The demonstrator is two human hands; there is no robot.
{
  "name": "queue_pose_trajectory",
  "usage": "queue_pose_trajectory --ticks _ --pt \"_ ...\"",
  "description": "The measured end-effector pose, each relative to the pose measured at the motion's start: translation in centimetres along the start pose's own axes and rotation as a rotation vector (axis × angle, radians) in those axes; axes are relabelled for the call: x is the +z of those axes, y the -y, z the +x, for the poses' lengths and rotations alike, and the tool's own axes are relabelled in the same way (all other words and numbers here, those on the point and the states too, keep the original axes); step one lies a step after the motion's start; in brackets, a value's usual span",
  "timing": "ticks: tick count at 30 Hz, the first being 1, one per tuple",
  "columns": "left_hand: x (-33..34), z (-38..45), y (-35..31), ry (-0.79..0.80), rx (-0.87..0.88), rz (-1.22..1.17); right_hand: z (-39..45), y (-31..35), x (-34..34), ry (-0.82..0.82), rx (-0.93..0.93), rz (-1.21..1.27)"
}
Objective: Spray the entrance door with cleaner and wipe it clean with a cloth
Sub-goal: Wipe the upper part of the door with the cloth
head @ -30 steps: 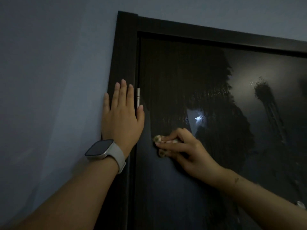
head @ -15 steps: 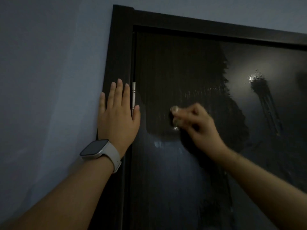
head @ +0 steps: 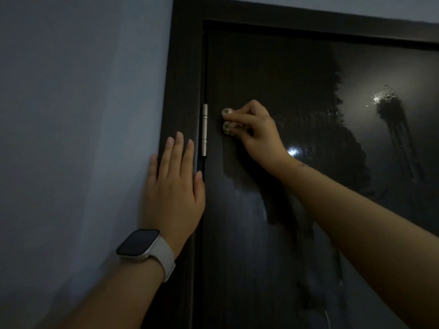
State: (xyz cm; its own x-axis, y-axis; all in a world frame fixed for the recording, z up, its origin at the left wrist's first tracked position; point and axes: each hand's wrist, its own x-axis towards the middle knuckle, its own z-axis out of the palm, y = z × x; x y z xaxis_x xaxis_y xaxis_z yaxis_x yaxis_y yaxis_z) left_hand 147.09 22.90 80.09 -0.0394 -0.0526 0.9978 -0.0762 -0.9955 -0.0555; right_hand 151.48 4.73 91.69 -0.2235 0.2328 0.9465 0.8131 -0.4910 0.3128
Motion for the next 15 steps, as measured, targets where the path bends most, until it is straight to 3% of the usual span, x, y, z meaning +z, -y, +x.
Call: queue_pose_trajectory --ticks 8,15 --pt "0.1 -0.4 0.2 -0.011 0.013 -0.014 -9.8 4.4 0.6 0.167 -0.217 -0.006" --pt "0.2 -0.4 0.3 -0.005 0.018 -0.043 -0.3 2.6 1.5 0.012 -0.027 -0.048"
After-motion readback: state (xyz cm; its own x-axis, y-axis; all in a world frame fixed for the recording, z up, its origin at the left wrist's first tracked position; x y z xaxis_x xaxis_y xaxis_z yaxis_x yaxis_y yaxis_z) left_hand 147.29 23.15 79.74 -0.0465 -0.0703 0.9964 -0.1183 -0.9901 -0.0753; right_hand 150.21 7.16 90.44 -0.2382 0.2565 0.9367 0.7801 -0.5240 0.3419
